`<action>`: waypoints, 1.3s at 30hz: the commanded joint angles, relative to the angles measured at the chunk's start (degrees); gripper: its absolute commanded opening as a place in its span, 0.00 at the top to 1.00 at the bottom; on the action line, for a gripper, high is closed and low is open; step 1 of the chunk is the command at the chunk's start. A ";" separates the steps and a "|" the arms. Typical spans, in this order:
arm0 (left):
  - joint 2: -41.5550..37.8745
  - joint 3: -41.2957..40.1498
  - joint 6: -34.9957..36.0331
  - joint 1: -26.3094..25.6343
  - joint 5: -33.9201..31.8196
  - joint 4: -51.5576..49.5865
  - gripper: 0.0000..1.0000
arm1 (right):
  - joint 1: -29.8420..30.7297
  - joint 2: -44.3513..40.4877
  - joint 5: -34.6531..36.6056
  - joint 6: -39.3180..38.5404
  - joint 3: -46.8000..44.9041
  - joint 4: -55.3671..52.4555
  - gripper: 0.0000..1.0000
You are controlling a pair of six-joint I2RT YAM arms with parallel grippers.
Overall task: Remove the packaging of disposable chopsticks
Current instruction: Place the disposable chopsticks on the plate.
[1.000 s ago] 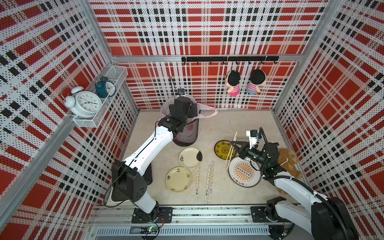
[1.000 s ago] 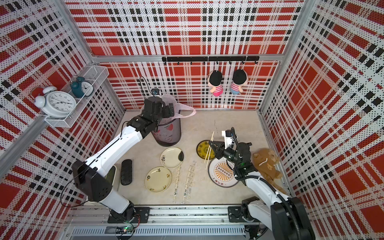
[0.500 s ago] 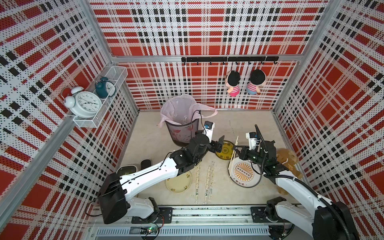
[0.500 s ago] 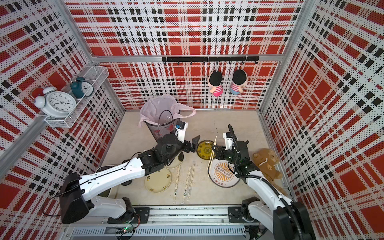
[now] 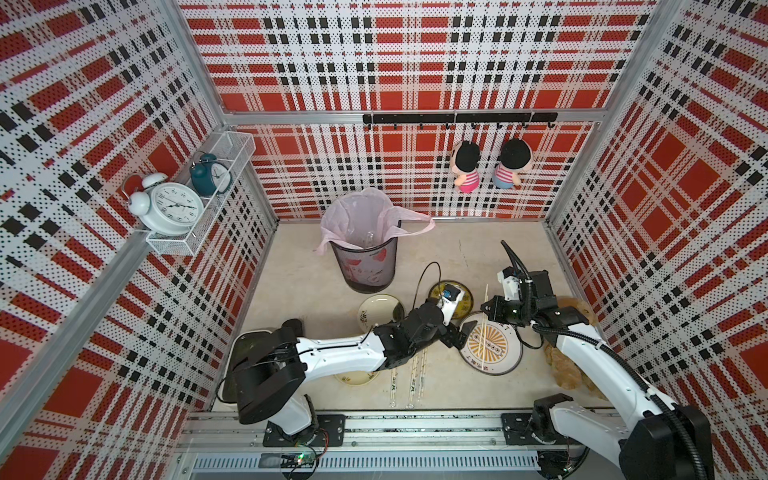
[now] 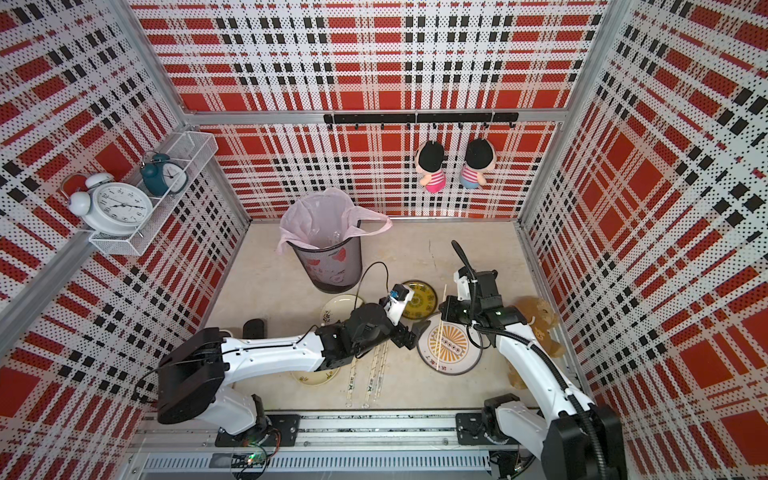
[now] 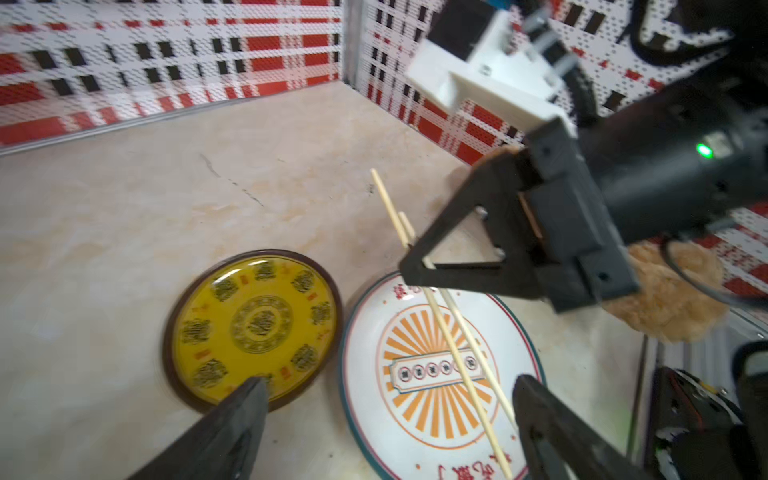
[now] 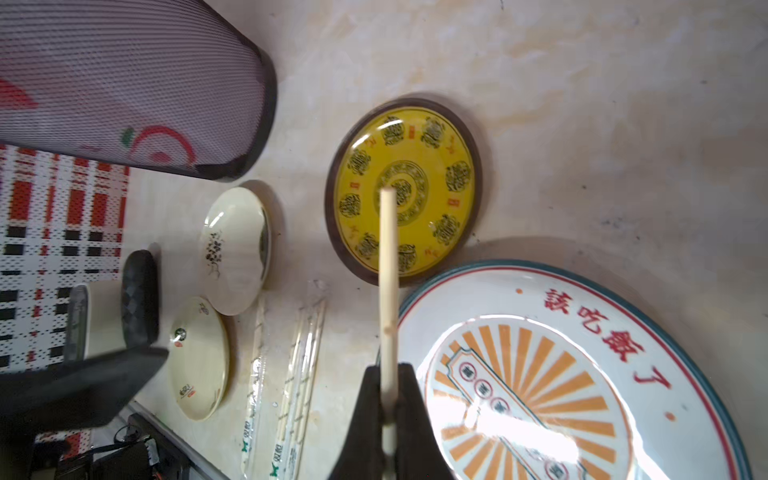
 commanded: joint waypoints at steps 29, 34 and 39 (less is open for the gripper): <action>12.43 3.17 -3.36 -5.65 5.03 9.41 0.09 | -6.00 21.54 2.98 -7.20 4.27 -7.29 1.00; 13.18 3.64 -3.34 -5.59 5.69 9.45 0.09 | -6.67 21.62 3.41 -7.33 4.44 -7.41 1.00; 13.50 3.29 -3.36 -5.32 5.83 9.85 0.09 | -6.75 22.97 4.19 -7.68 4.60 -7.87 1.00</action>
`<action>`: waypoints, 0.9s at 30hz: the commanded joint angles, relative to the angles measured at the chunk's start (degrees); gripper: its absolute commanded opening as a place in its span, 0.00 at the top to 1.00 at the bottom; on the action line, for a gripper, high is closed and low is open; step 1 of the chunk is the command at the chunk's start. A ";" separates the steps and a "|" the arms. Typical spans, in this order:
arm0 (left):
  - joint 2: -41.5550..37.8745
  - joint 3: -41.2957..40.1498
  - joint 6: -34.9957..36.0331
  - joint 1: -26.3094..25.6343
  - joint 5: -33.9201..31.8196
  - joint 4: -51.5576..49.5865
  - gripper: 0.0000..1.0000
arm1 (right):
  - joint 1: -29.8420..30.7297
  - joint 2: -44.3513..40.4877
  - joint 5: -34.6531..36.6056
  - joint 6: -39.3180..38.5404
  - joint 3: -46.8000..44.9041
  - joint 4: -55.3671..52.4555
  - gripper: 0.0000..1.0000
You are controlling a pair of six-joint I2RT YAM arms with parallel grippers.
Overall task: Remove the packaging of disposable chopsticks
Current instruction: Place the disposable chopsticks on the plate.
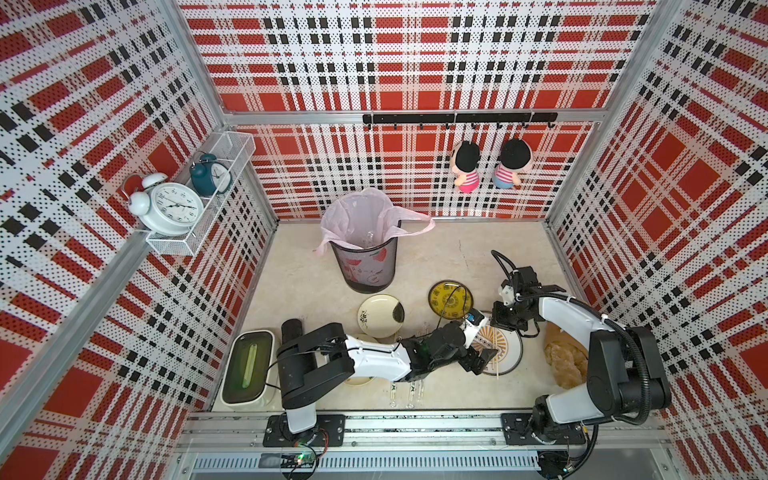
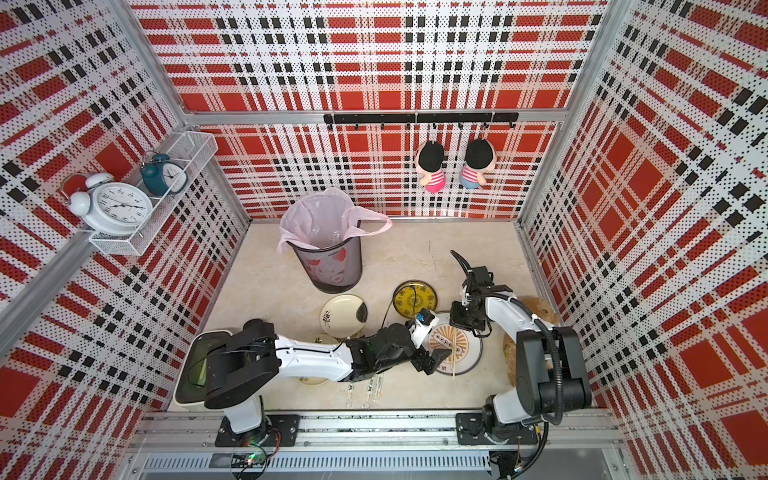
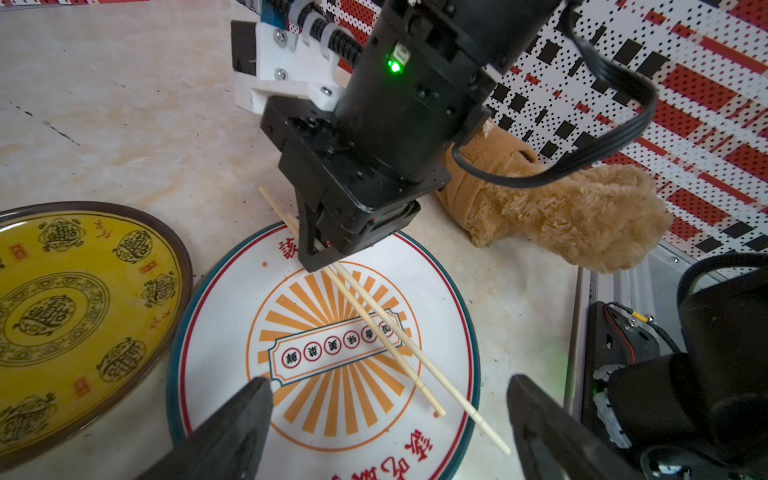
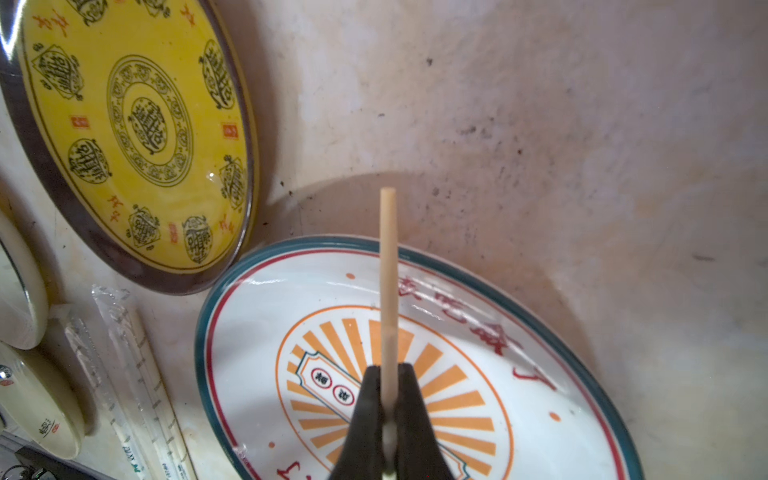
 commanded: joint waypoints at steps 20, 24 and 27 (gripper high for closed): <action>0.40 -0.66 -0.89 0.58 1.81 3.32 0.08 | -0.95 1.36 2.06 -1.35 -0.24 0.13 0.82; 0.40 -0.99 -0.93 0.59 1.81 3.60 0.08 | -0.63 -0.36 2.64 -0.80 -1.16 0.83 0.68; 0.40 -1.21 -0.93 0.77 1.90 3.70 0.08 | -0.33 -2.70 3.48 -0.44 -1.47 0.62 0.67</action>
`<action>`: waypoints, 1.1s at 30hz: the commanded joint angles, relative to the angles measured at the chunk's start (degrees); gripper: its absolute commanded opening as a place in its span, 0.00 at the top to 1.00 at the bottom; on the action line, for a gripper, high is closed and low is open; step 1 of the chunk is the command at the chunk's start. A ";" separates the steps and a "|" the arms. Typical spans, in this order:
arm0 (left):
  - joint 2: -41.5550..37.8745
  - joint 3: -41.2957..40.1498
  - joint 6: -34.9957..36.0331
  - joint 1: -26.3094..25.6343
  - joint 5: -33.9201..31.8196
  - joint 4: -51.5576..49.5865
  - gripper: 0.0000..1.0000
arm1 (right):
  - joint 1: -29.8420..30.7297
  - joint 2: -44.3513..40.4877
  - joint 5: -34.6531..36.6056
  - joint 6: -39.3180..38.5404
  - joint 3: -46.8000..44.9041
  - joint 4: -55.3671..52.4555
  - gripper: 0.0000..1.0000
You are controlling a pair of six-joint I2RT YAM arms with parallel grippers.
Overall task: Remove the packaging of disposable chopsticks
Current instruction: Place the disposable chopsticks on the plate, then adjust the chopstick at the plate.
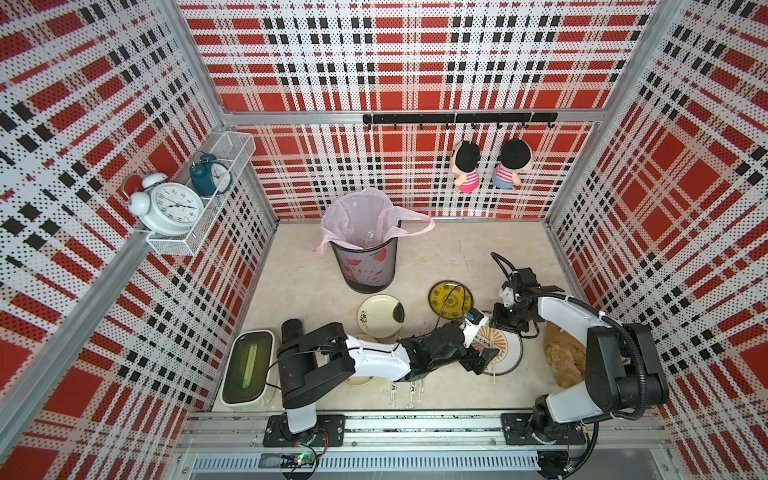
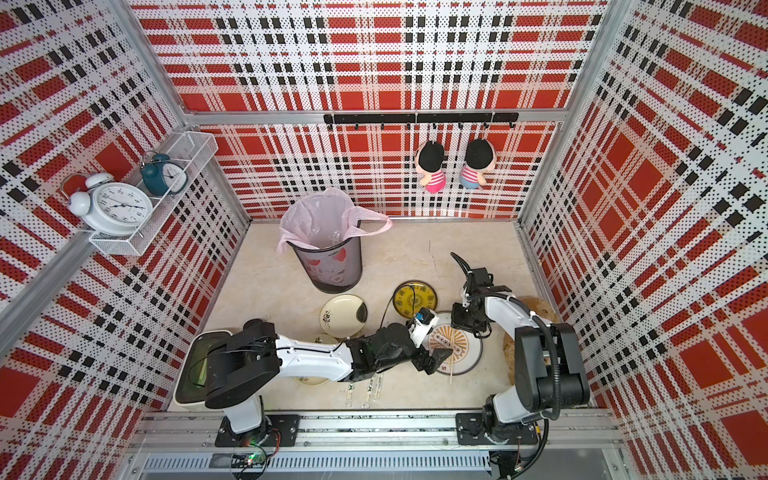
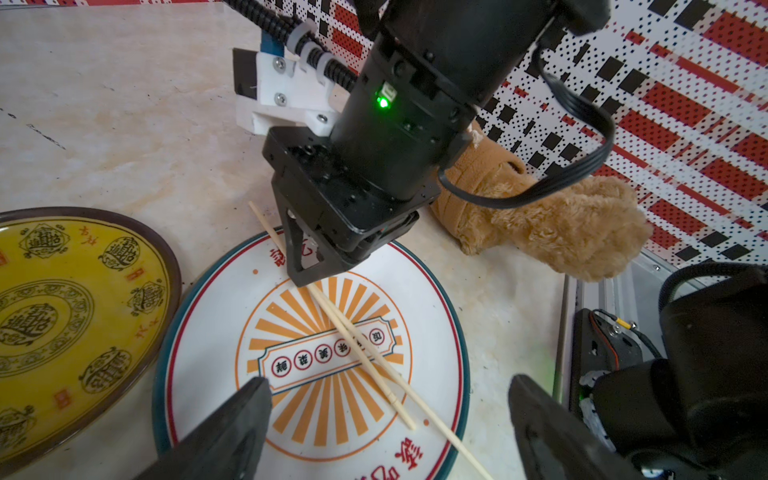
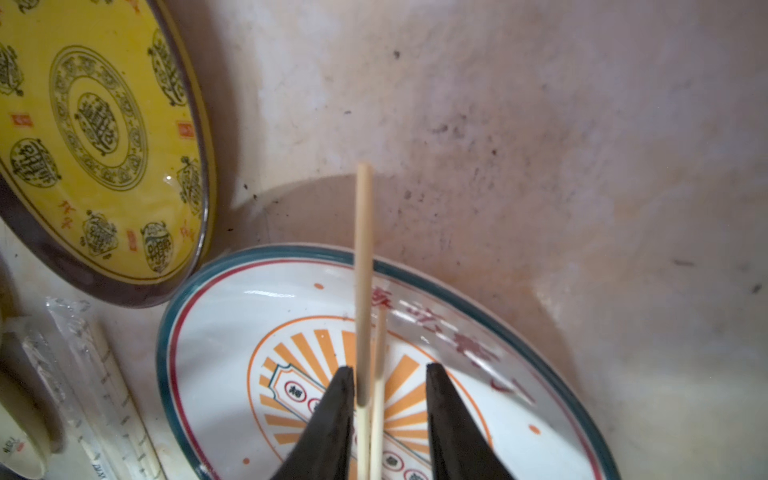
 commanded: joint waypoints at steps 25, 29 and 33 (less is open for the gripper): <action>0.58 -2.72 -1.07 1.76 1.82 3.90 0.08 | 8.50 -12.89 10.59 9.94 -10.26 10.48 0.80; 0.97 -2.56 -1.07 1.80 2.00 3.97 0.08 | 8.46 -11.29 10.03 9.85 -10.64 11.98 0.84; 1.32 -2.53 -1.07 2.01 2.08 3.99 0.08 | 8.49 -9.53 9.97 9.72 -10.53 12.91 0.87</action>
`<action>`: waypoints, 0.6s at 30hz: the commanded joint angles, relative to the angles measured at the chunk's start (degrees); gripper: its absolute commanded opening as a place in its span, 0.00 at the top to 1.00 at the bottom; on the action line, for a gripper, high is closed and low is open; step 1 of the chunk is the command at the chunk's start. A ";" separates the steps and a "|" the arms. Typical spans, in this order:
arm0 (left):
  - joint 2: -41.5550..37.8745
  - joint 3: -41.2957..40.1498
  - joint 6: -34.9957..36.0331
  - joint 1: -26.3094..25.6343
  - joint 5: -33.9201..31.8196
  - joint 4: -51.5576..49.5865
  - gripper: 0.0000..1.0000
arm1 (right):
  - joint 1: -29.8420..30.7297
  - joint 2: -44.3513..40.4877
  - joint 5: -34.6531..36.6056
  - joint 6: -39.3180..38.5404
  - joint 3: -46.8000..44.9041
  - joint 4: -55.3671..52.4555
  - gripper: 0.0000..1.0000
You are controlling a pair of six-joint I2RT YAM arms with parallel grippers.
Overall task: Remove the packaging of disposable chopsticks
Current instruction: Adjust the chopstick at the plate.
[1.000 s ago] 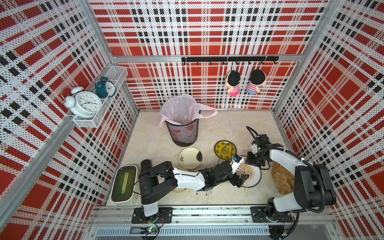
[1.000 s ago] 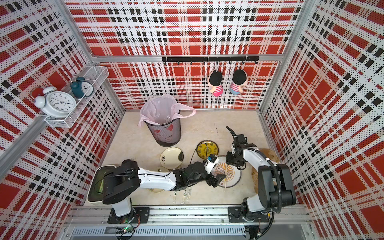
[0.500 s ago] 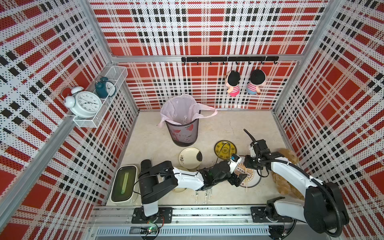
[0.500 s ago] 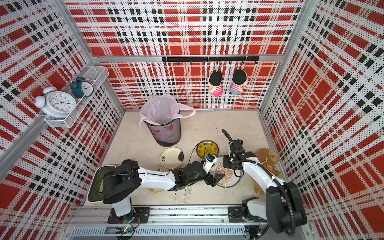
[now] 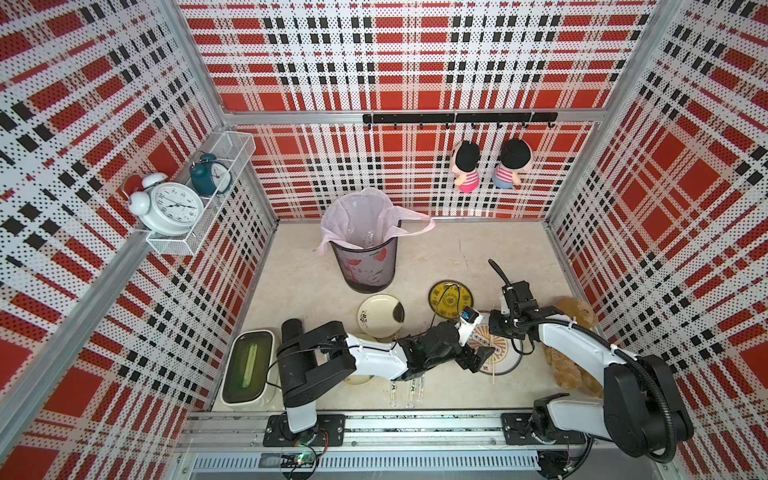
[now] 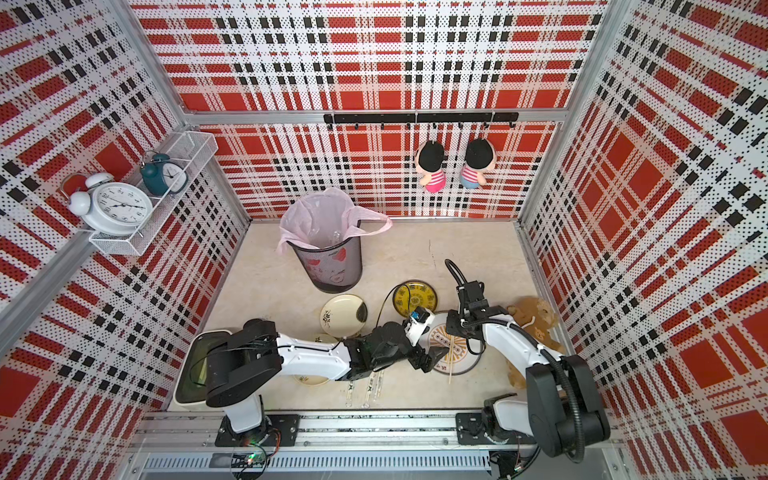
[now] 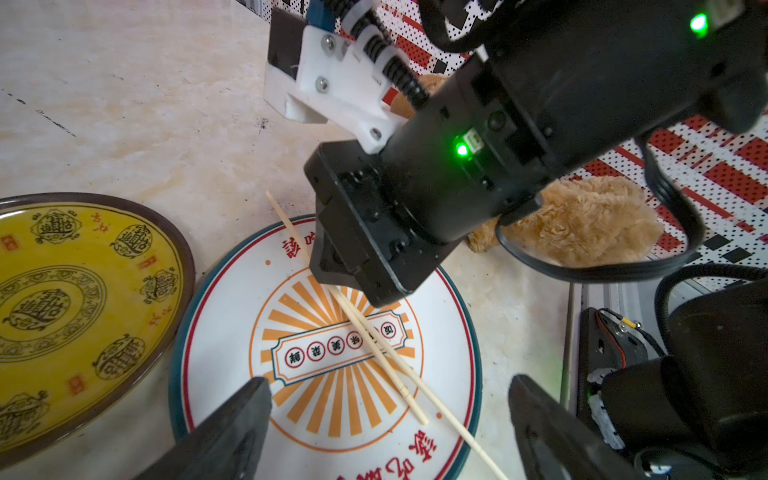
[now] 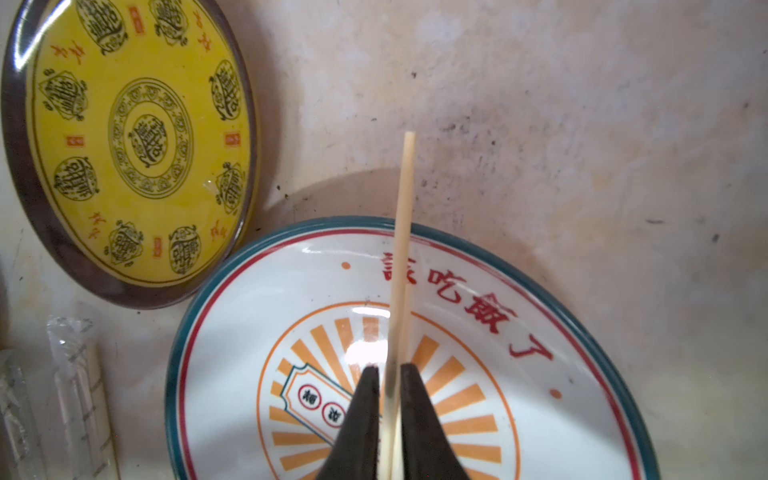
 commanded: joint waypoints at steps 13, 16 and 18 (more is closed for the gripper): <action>1.11 -0.79 -0.62 0.87 1.30 1.81 0.08 | 0.21 0.48 0.01 0.26 0.91 1.44 0.96; 0.98 -1.04 -0.61 0.94 1.40 1.98 0.08 | 0.15 -0.88 -1.56 0.18 1.71 0.99 0.96; 0.88 -1.00 -0.55 1.01 1.58 2.07 0.09 | 0.20 -1.15 -2.24 -0.32 2.89 -0.69 0.96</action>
